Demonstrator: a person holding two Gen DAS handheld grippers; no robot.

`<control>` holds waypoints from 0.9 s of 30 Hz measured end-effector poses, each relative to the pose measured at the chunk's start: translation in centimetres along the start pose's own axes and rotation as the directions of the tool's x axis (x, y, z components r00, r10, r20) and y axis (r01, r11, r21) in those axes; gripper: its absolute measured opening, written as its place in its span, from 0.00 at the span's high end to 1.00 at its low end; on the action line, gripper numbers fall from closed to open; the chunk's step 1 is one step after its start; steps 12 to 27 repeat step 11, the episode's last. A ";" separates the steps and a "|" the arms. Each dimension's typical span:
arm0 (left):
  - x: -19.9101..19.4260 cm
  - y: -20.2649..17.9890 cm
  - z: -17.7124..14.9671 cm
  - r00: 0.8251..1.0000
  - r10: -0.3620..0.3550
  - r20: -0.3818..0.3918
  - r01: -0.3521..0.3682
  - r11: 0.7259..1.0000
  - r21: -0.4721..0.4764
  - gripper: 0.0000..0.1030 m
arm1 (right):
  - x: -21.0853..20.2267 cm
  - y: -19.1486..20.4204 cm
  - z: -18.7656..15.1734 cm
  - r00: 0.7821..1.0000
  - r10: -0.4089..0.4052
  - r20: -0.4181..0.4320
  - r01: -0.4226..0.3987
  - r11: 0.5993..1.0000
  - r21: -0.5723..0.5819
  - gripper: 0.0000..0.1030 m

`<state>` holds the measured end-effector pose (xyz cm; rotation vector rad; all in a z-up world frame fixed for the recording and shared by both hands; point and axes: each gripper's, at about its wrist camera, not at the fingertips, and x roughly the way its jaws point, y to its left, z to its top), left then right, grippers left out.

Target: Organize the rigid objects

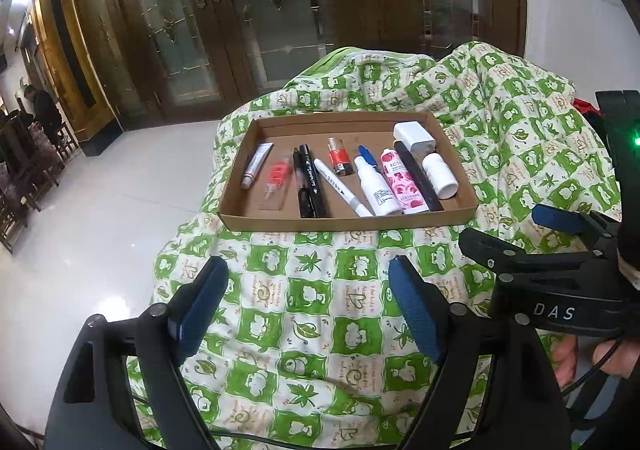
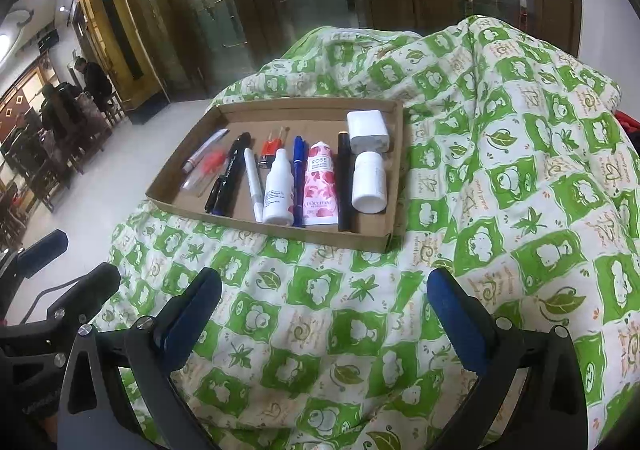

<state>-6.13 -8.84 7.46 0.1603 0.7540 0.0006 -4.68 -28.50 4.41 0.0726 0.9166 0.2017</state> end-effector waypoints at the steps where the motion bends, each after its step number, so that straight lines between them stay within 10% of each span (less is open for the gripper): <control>1: 0.0 0.0 0.0 1.000 0.001 -0.002 -0.001 1.000 -0.001 0.20 | 0.0 0.0 0.0 1.000 0.000 0.000 0.000 1.000 0.000 0.02; 27: -0.1 -0.1 -0.2 1.000 0.016 0.002 -0.016 1.000 0.006 0.20 | 0.0 0.3 -0.2 1.000 0.007 -0.016 -0.007 1.000 -0.005 0.02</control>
